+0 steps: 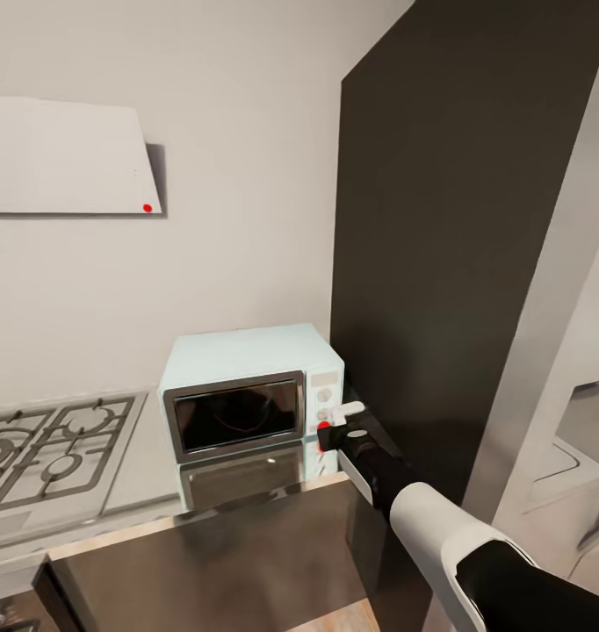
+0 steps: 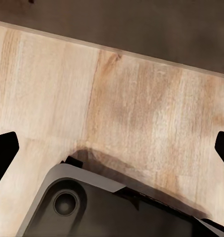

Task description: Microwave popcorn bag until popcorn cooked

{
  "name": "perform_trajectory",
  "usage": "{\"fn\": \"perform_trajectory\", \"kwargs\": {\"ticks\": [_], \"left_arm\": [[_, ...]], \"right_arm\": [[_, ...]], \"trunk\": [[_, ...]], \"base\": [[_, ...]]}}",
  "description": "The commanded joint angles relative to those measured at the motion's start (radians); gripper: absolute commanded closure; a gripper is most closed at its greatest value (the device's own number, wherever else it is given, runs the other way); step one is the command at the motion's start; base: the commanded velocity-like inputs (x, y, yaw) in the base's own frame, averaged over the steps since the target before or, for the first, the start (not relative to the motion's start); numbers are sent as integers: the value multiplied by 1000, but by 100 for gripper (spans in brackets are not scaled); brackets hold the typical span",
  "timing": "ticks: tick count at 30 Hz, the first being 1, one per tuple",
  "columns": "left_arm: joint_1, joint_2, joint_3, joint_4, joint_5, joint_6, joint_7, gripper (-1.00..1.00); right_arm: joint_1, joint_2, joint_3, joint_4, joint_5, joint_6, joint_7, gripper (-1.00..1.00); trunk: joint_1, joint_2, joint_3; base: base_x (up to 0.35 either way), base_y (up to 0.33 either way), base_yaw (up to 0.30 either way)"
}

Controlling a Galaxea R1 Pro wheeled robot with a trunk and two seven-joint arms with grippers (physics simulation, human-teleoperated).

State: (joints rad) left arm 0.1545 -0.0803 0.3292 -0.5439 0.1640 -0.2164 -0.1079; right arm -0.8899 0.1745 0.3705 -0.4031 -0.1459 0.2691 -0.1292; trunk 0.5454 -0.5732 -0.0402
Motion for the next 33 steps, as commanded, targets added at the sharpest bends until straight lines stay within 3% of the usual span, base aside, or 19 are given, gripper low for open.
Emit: {"fn": "perform_trajectory", "kwargs": {"ticks": [1,33], "left_arm": [[-1,-1,5,1,10,2,-10,-100],[-3,-1,5,7,9,1,-10,-100]], "right_arm": [[-1,0,8,0,-11,4,-9,100],[0,0,7,1,-11,3,-9,100]], "trunk": [[0,-2,-2],[0,-2,-2]], "base": [[0,42,0],[68,2,0]]}}
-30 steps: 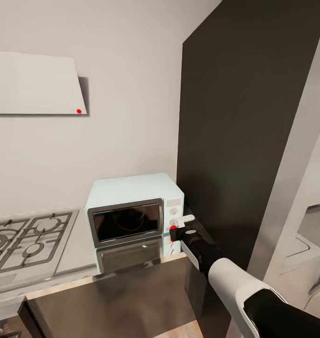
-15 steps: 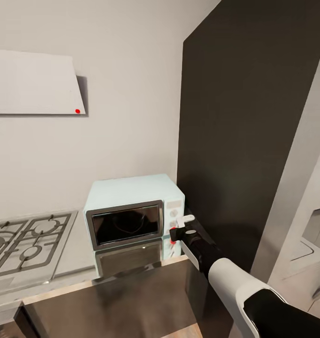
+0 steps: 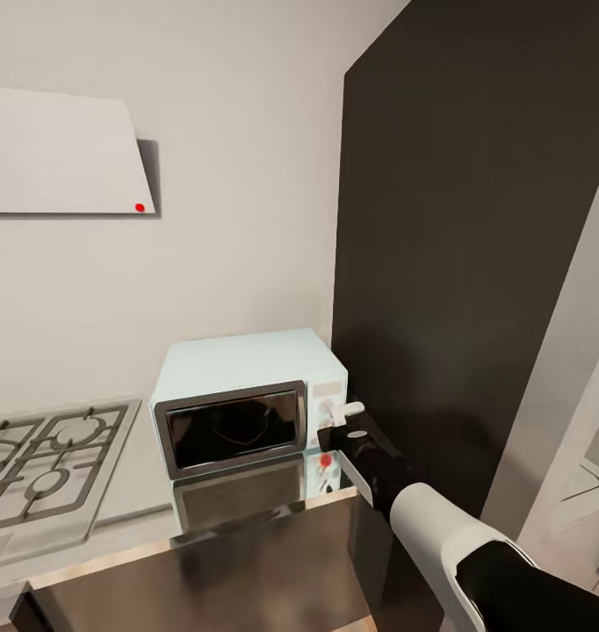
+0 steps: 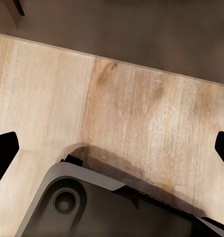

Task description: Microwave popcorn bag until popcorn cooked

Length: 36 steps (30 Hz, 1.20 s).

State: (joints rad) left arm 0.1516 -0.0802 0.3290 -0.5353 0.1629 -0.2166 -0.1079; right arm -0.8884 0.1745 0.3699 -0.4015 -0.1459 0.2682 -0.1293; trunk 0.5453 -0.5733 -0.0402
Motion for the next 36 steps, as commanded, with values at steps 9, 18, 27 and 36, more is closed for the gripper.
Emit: {"fn": "perform_trajectory", "kwargs": {"ticks": [9,18,27,36], "left_arm": [[0,-1,5,-2,10,2,-10,-100],[-1,-1,5,-2,10,2,-10,-100],[-1,-1,5,-2,10,1,-10,-100],[-1,-1,7,-2,10,2,-10,-100]], "right_arm": [[23,0,8,59,-11,-37,-9,100],[35,0,9,65,-11,-49,-9,100],[35,0,9,64,-11,-49,-4,100],[35,0,9,64,-11,-49,0,100]], "trunk": [[0,-2,-2],[0,-2,-2],[0,-2,-2],[0,-2,-2]], "base": [[0,0,0],[95,0,0],[26,0,0],[44,59,0]]}}
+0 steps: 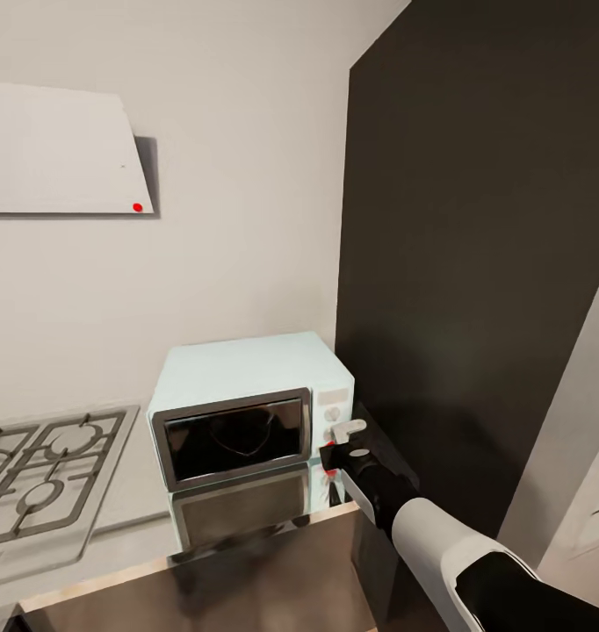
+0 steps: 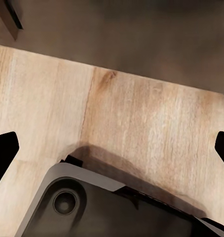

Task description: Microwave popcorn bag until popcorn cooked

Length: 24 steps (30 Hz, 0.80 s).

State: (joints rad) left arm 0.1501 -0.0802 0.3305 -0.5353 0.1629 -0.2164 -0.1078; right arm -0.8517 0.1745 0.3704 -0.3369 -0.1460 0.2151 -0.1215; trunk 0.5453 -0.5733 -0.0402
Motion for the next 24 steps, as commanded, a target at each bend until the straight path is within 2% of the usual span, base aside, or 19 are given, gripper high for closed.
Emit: {"fn": "perform_trajectory", "kwargs": {"ticks": [1,10,24], "left_arm": [[0,-1,5,-2,10,2,-10,-100],[0,-1,5,-2,10,2,-10,-100],[1,-1,5,-2,10,2,-10,-100]], "right_arm": [[-1,0,8,-1,-11,4,-8,100],[-1,0,8,-2,-11,4,-7,100],[-1,0,8,-2,-11,4,-7,100]], "trunk": [[0,-2,-2],[0,-2,-2],[0,-2,-2]], "base": [[1,2,0],[65,0,0],[3,0,0]]}}
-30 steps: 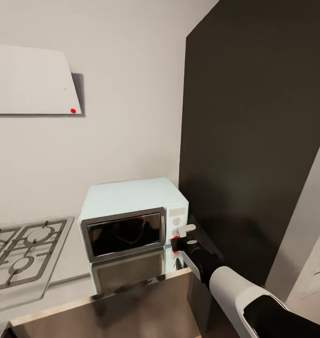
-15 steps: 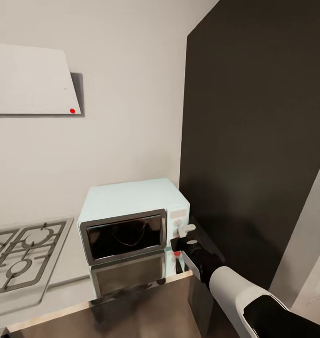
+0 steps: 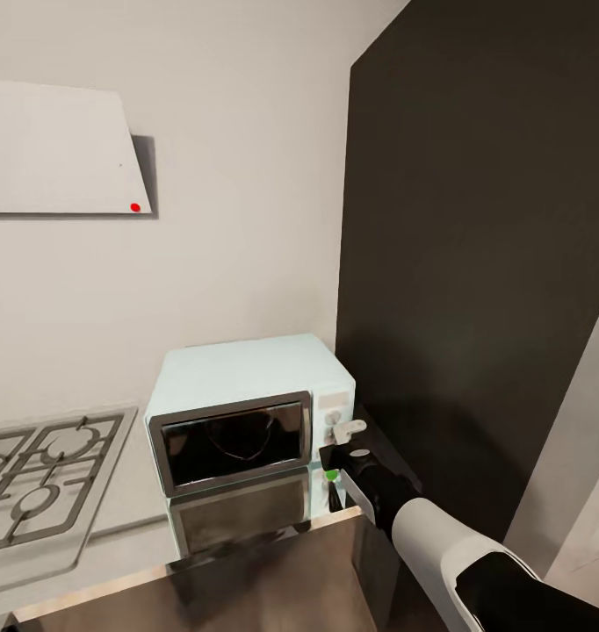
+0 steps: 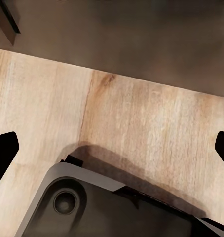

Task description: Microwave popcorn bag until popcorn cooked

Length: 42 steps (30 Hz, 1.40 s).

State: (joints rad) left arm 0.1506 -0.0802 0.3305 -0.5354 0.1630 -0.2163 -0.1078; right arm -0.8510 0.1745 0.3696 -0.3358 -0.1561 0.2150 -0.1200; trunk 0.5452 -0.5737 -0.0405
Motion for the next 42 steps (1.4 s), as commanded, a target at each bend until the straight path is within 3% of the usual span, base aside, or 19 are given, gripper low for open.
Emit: {"fn": "perform_trajectory", "kwargs": {"ticks": [1,7,10,11,13,15,16,21,23,25,26,30,33,35,39,40,41,42], "left_arm": [[0,-1,6,-1,10,2,-10,-100],[-1,-1,6,-1,11,2,-10,-100],[-7,-1,5,0,13,2,-10,-100],[-8,-1,5,4,13,2,-10,-100],[-9,-1,5,9,12,2,-10,-100],[-9,-1,5,11,11,1,-10,-100],[-9,-1,5,11,11,1,-10,-100],[-9,-1,5,11,11,2,-10,-100],[-9,-2,5,11,11,1,-10,-100],[-9,-2,5,11,11,1,-10,-100],[-9,-2,5,11,11,1,-10,-100],[-9,-2,5,11,10,1,-10,-100],[-9,-1,5,11,10,1,-10,-100],[-9,-1,5,11,10,1,-10,-100],[-9,-1,5,11,10,1,-10,-100],[-9,-1,5,11,11,1,-10,-100],[-10,-1,4,11,11,1,-10,-100],[-10,-1,4,11,12,1,-10,-100]], "right_arm": [[-2,0,9,-3,0,4,-9,100],[-1,0,9,-15,-1,5,-4,100],[8,0,7,-50,-2,4,45,100],[31,0,7,-96,-1,6,53,100],[116,0,7,-284,0,37,55,100],[267,0,7,-607,9,141,52,100],[300,-3,8,-691,10,169,52,100],[395,-61,6,-943,12,226,50,100],[440,-99,6,-1076,13,271,50,100],[473,-166,-9,-1196,12,313,50,100],[480,-184,-26,-1221,11,321,50,100],[498,-202,-56,-1247,11,325,53,100],[613,-204,-40,-1249,15,296,60,100],[705,-222,-6,-1249,19,223,61,100],[886,-313,90,-1204,19,32,56,100],[946,-316,100,-1157,20,-18,54,100],[994,-317,106,-1051,20,-107,53,100],[1001,-316,106,-971,20,-146,53,100]], "trunk": [[1,-1,-1],[1,-1,-1],[1,-1,-1],[1,-1,-1],[1,-1,-1],[1,-1,-1],[1,-1,-1],[1,-1,-1],[1,-1,-1],[1,-1,-1],[1,-1,-1],[1,-1,-1],[1,-1,-1],[1,-1,-1],[1,-1,-1],[1,-1,-1],[1,-1,-1],[1,-1,-1]], "base": [[0,0,0],[-228,0,0],[-337,0,0],[-341,0,0],[-341,0,0],[-342,0,0],[-342,0,0],[-342,0,0],[-342,0,0],[-342,0,0],[-342,0,0],[-342,0,0],[-342,0,0],[-342,0,0],[-342,0,0],[-342,0,0],[-342,0,0],[-342,0,0]]}}
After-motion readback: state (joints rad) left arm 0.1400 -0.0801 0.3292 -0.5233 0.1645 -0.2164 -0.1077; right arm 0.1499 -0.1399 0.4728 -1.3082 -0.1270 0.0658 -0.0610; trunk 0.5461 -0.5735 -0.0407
